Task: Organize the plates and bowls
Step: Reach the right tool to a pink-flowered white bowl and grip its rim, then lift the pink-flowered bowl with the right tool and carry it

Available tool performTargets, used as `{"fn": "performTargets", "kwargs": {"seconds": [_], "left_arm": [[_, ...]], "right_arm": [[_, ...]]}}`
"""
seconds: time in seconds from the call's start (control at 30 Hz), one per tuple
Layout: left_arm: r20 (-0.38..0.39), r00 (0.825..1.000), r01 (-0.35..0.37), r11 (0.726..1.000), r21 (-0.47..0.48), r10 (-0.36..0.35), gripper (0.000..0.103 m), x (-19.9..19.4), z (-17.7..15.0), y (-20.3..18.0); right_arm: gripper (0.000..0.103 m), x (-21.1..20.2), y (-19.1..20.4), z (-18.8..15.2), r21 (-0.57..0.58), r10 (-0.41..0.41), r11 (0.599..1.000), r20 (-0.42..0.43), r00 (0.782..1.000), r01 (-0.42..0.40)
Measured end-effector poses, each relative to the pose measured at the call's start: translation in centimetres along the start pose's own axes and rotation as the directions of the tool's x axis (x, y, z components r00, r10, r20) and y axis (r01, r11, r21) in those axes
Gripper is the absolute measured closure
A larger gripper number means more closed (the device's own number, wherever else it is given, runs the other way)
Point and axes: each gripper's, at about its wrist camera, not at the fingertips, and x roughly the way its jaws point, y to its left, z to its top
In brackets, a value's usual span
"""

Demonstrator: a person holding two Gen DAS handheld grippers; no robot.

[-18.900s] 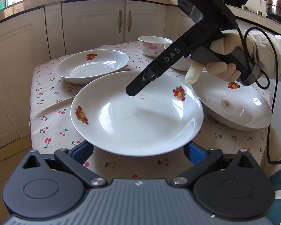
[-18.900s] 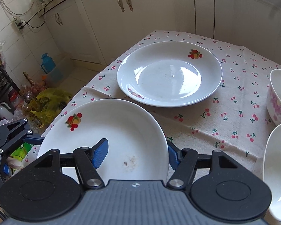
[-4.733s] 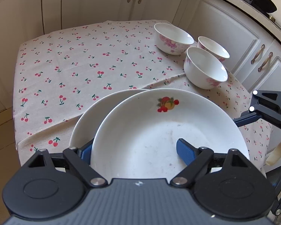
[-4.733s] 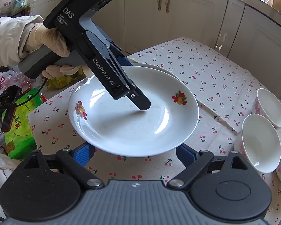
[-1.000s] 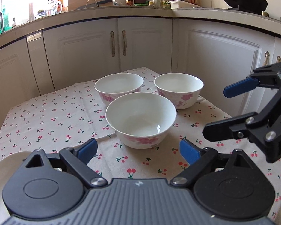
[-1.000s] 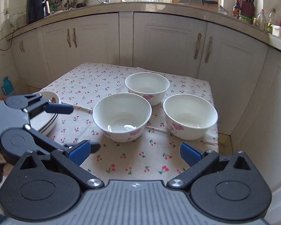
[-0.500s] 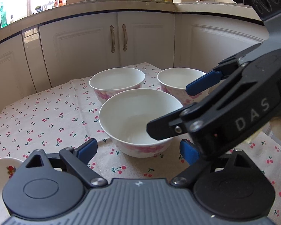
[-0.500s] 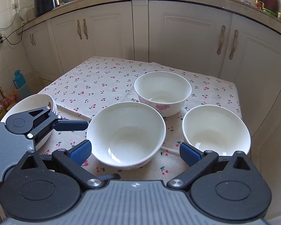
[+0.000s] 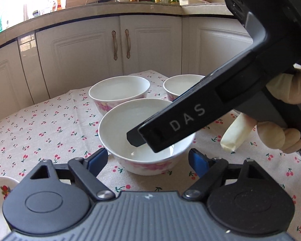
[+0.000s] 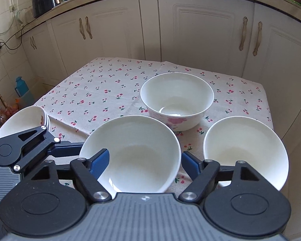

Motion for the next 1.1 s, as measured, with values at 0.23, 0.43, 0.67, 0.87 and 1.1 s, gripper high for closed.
{"fn": "performTargets", "kwargs": {"seconds": [0.23, 0.43, 0.67, 0.87, 1.1], "left_arm": [[0.016, 1.000, 0.011, 1.000, -0.014, -0.010, 0.017, 0.0, 0.1, 0.4], [0.022, 1.000, 0.016, 1.000, -0.014, -0.016, 0.016, 0.1, 0.1, 0.6], [0.024, 1.000, 0.018, 1.000, -0.011, -0.017, 0.016, 0.1, 0.1, 0.6], [0.027, 0.999, 0.021, 1.000, -0.002, -0.021, 0.016, 0.0, 0.1, 0.5], [0.022, 0.999, 0.036, 0.999, 0.001, -0.036, 0.016, -0.6, 0.2, 0.5]], "right_arm": [[0.025, 0.0, -0.1, 0.6, -0.012, 0.010, 1.000, 0.006, 1.000, -0.009], [0.028, 0.2, -0.2, 1.0, -0.017, 0.026, 1.000, -0.001, 1.000, -0.026], [0.028, 0.8, -0.5, 1.1, -0.006, 0.047, 0.999, -0.021, 0.999, -0.047], [0.028, 0.5, -0.7, 1.0, 0.017, 0.057, 0.998, -0.022, 0.998, -0.057], [0.028, -0.4, -0.2, 0.9, 0.024, 0.050, 0.998, -0.021, 0.999, -0.050]]}}
